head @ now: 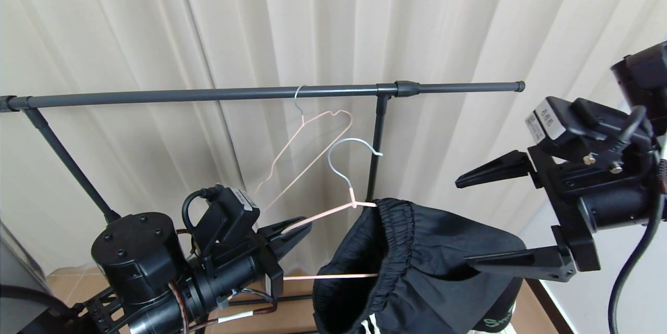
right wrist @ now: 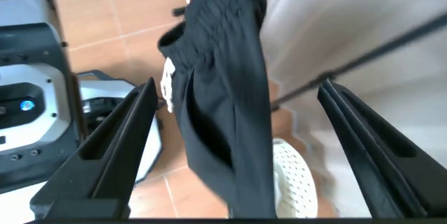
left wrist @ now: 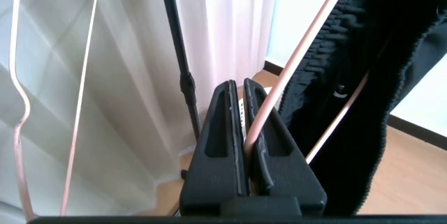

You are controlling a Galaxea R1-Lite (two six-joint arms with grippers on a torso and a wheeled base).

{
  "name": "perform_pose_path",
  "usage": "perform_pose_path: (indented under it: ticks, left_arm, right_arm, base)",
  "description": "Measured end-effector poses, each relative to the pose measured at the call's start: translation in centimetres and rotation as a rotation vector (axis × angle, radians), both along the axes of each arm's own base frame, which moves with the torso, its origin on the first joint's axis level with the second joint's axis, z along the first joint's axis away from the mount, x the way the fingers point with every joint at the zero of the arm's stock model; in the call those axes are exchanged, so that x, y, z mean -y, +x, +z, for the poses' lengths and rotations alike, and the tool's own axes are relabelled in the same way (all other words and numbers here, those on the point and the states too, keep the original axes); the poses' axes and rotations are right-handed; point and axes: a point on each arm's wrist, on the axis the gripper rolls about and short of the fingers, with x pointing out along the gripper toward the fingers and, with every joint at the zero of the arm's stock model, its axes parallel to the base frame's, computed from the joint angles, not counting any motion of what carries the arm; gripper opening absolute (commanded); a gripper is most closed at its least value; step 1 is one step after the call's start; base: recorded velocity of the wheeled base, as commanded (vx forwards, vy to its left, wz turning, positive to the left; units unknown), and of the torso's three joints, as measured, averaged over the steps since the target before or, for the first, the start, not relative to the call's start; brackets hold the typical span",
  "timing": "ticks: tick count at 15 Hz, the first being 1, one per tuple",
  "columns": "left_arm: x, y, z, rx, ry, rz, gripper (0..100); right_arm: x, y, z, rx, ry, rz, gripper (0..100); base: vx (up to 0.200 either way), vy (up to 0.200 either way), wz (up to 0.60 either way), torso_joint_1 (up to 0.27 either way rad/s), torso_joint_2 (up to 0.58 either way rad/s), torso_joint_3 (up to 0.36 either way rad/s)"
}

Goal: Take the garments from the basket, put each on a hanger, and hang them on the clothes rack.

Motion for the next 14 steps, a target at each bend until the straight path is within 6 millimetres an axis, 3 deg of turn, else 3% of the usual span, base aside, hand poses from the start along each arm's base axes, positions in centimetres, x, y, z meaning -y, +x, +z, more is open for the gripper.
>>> perform_pose_path:
  ticks: [4,14]
  left_arm:
    - [0.4,-0.3,0.1,0.005,-0.004,-0.019,0]
    - [0.5,-0.9,0.3,0.021,-0.012,-0.034,0]
  right_arm:
    - [-1.3,2.4,-1.9,-0.076,-0.01,0.031,100]
    - [-3.4,3.7,-3.4,-0.134,-0.029,0.07,100]
  base:
    - [0.0,0.0,0.0,0.0,0.0,0.0]
    - [0.0,0.0,0.0,0.0,0.0,0.0]
